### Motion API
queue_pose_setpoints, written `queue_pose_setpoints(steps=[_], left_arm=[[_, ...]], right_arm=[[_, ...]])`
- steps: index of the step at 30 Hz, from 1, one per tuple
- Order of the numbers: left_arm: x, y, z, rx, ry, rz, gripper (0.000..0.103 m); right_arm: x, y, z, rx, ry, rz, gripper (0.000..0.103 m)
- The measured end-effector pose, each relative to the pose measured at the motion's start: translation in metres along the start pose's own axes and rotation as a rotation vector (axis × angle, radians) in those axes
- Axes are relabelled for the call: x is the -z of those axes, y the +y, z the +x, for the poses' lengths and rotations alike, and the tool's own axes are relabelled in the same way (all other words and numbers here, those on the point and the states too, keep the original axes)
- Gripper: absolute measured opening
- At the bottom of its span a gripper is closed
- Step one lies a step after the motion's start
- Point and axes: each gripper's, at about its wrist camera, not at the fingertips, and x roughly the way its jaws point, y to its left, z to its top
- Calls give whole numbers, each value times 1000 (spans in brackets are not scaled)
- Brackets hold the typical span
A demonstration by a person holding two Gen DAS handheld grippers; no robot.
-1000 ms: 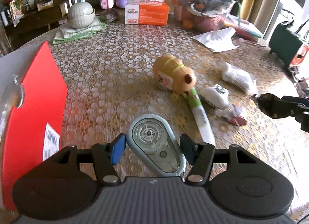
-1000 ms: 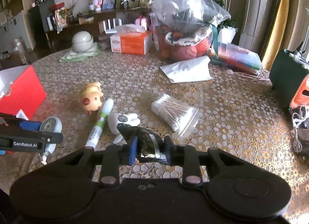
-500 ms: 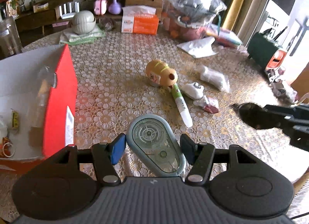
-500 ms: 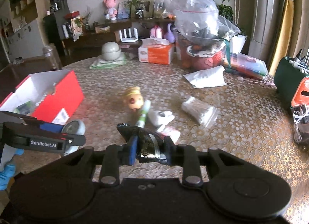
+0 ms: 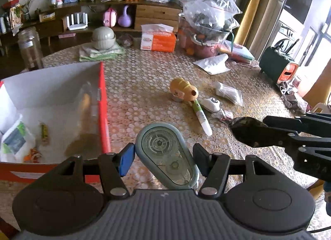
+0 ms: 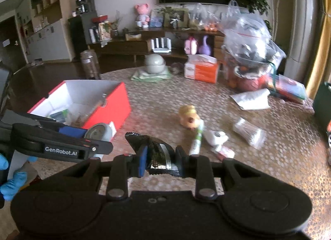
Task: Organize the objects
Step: 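Carry the tape with left tool while right tool carries the black packet over the red box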
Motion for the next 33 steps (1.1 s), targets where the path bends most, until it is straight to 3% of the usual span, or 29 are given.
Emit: queue_pose_setpoints(steps=[16,33], left_arm=[[-4,77,-48,-60,-55,-54,61],[-27,188,-66,-252,-80,-136,61]], right_arm=[[-44,83,22,-82,-44,-93,28],[-77,155,103,-132,2,-184,29]])
